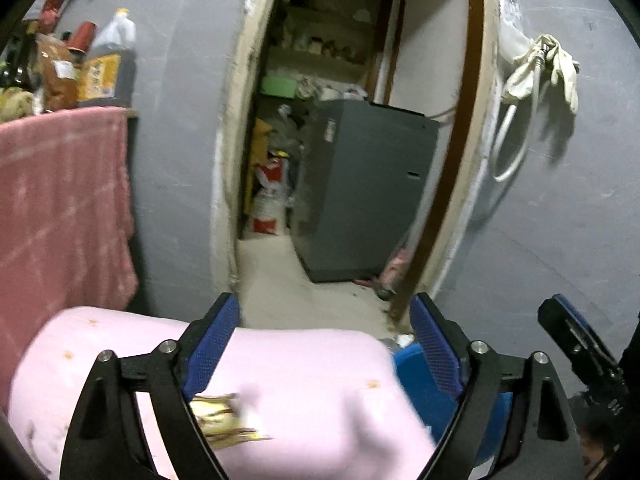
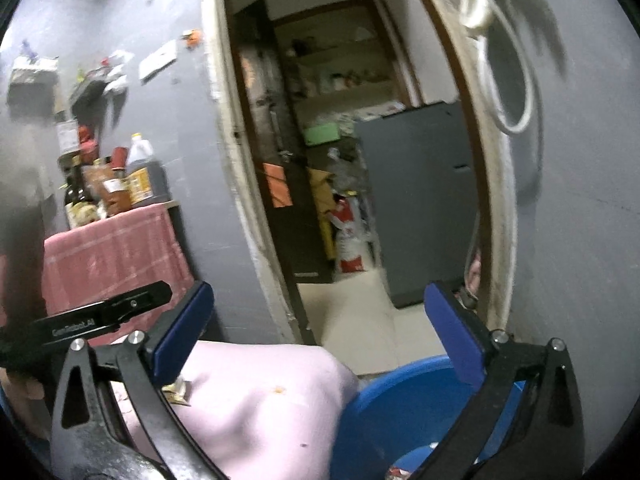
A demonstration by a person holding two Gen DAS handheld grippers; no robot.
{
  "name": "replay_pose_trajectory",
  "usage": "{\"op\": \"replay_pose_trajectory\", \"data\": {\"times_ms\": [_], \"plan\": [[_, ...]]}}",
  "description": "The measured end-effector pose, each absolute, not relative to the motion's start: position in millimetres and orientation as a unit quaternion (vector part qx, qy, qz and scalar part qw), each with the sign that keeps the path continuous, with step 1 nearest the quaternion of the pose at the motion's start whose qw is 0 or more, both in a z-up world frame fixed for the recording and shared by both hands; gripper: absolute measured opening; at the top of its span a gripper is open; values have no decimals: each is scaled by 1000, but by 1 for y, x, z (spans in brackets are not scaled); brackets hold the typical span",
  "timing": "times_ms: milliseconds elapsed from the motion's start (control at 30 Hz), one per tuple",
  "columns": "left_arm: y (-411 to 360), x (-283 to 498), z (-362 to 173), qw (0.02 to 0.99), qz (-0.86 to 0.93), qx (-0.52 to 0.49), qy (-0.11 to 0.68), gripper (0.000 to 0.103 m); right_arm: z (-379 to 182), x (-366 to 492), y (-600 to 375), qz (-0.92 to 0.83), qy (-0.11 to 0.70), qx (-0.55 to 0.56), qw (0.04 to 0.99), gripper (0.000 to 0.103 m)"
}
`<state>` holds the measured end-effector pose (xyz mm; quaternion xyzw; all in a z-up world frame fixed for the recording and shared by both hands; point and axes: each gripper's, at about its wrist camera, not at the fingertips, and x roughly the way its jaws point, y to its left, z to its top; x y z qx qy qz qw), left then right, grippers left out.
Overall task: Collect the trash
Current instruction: 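Move both open tools back from the bucket over the table, then move both tools over the yellow snack wrapper and the brown nut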
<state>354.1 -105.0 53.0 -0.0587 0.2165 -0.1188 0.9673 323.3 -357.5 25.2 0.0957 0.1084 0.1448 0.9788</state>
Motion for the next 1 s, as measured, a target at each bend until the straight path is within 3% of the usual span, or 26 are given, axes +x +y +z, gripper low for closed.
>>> {"op": "replay_pose_trajectory", "data": {"times_ms": [33, 533, 1000], "plan": [[-98, 350, 53, 970, -109, -58, 212, 102, 26, 323, -352, 151, 106, 92, 979, 103], [-21, 311, 43, 984, -24, -21, 173, 102, 22, 327, -297, 192, 111, 67, 973, 103], [18, 310, 7, 974, 13, -8, 227, 102, -8, 350, -245, 221, 217, 0, 951, 103]]}}
